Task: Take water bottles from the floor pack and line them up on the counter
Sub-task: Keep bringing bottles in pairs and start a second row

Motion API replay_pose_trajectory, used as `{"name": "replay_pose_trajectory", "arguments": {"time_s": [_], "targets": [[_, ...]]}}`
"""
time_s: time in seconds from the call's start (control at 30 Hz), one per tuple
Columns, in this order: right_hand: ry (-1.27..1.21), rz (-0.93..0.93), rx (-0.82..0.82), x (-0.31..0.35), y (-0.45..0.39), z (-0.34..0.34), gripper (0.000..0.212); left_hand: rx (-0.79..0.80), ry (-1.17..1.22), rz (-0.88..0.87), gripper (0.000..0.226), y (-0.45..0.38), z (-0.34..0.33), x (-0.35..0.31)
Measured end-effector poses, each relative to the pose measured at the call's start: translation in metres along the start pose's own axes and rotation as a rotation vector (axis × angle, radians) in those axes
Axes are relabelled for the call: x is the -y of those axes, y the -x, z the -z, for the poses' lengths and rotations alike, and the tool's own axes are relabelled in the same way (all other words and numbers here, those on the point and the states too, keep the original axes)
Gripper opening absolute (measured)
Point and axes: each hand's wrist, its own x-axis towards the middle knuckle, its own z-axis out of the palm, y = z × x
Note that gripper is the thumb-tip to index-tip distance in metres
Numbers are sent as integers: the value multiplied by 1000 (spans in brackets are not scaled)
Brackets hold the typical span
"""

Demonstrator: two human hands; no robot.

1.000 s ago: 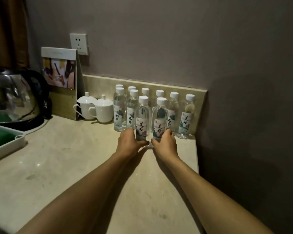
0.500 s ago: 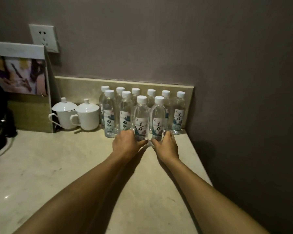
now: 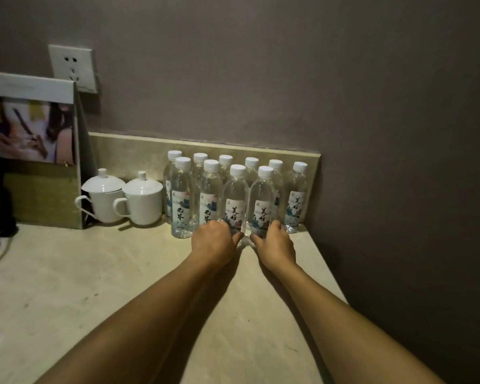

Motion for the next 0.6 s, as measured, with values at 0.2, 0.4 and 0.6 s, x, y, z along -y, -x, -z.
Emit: {"name": "replay_pose_trajectory", "arguments": {"time_s": [0.2,0.4,0.6], "targets": [[62,21,-19,-3,-8,-5,54,3,-52,21,50,-7,-5,-5],[75,50,-57,-10,-6,-14,51,-11,-81,53,50,-5,-12,-9],[100,68,-70,-7,-7,-9,51,-7,-106,57,51,-11,-12,-13]]}}
